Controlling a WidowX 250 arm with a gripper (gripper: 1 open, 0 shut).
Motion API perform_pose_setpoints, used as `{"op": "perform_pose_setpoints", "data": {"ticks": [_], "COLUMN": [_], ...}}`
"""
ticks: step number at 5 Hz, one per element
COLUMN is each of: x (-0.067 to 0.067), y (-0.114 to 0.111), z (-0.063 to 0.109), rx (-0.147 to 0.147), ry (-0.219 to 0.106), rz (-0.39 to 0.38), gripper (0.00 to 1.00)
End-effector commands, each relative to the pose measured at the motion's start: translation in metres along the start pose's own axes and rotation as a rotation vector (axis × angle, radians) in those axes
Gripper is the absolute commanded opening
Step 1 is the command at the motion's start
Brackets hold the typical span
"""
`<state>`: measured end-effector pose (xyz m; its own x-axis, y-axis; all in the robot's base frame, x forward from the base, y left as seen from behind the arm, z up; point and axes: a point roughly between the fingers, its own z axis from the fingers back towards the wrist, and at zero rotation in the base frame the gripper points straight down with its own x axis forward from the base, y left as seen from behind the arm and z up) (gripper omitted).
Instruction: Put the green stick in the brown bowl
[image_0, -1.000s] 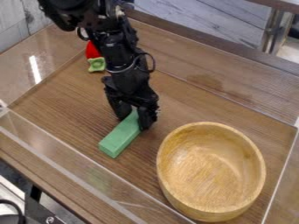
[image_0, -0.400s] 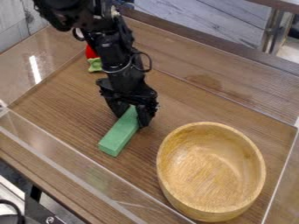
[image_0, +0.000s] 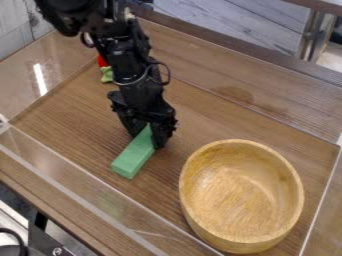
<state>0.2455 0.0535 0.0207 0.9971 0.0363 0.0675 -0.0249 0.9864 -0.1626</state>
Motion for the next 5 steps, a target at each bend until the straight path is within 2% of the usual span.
{"op": "perform_pose_setpoints", "data": {"ticks": [1,3,5], "x": [-0.005,-0.005,-0.002], "y": [0.008,0.015,0.003], "z": [0.014,0.035,0.047], "rx": [0.009,0.029,0.046], "ry": [-0.020,-0.041,-0.055], "rz": [-0.024,0.054,0.105], "gripper": [0.00,0.00,0.00]}}
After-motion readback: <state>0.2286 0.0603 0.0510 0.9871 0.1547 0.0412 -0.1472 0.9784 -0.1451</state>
